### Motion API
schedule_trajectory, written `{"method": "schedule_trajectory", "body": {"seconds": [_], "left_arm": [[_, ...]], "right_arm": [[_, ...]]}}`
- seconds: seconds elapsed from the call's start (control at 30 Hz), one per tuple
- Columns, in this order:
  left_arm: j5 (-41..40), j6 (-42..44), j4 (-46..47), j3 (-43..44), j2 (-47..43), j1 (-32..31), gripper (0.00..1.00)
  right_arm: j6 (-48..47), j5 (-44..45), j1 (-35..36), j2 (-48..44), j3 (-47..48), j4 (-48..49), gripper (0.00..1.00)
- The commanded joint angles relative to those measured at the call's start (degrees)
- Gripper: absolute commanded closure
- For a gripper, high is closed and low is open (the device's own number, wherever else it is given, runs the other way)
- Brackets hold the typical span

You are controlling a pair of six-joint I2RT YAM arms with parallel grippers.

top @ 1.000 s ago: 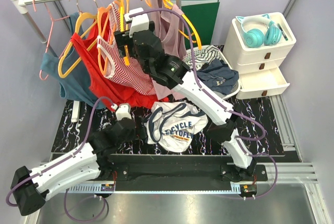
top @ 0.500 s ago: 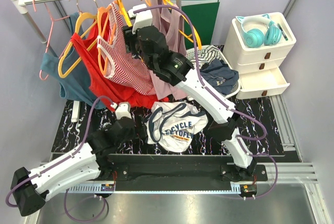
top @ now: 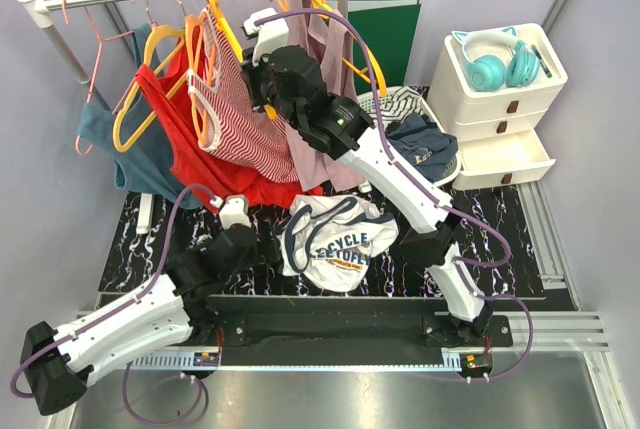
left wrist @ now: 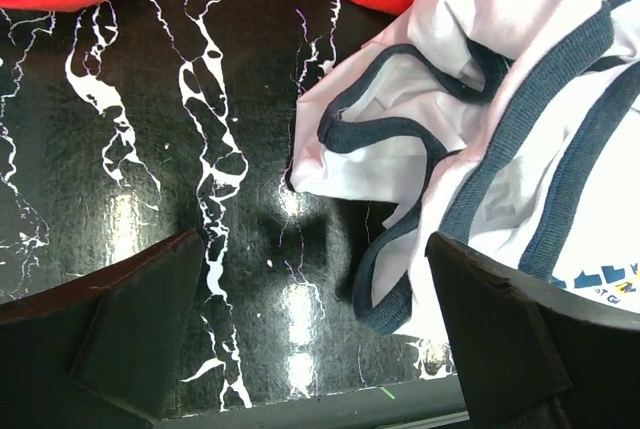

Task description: Place the tank top on the hanger

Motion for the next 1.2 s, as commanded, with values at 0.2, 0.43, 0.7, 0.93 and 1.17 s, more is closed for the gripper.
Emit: {"method": "schedule_trajectory", "body": {"seconds": [0.2,0.43,0.7,0.93,1.17], "left_arm": [[-2.4,1.4,3.17,3.9,1.0,0.28,0.01],[-1.96,2.64,4.31,5.13,2.93,0.45,0.01],[-0.73,3.78,6.07,6.8,6.19,0.54,0.01],[1.29,3.95,8.79,7.15,9.96,1.68,0.01],[7.79,5.18,15.81,7.5,14.71,2.74,0.01]], "right_arm": [[-4.32,-0.15,-0.07,-2.55,5.14,3.88,1.0],[-5.56,1.7,-0.07,-5.8,2.96,5.56,1.0],[-4.68,2.84,0.11,-14.5,-6.01,7.41,1.0],[-2.22,6.0,0.64,-28.11,-27.14,7.05,1.0],[5.85,8.47,1.08,-49.27,-52.41,3.2,1.0]]}}
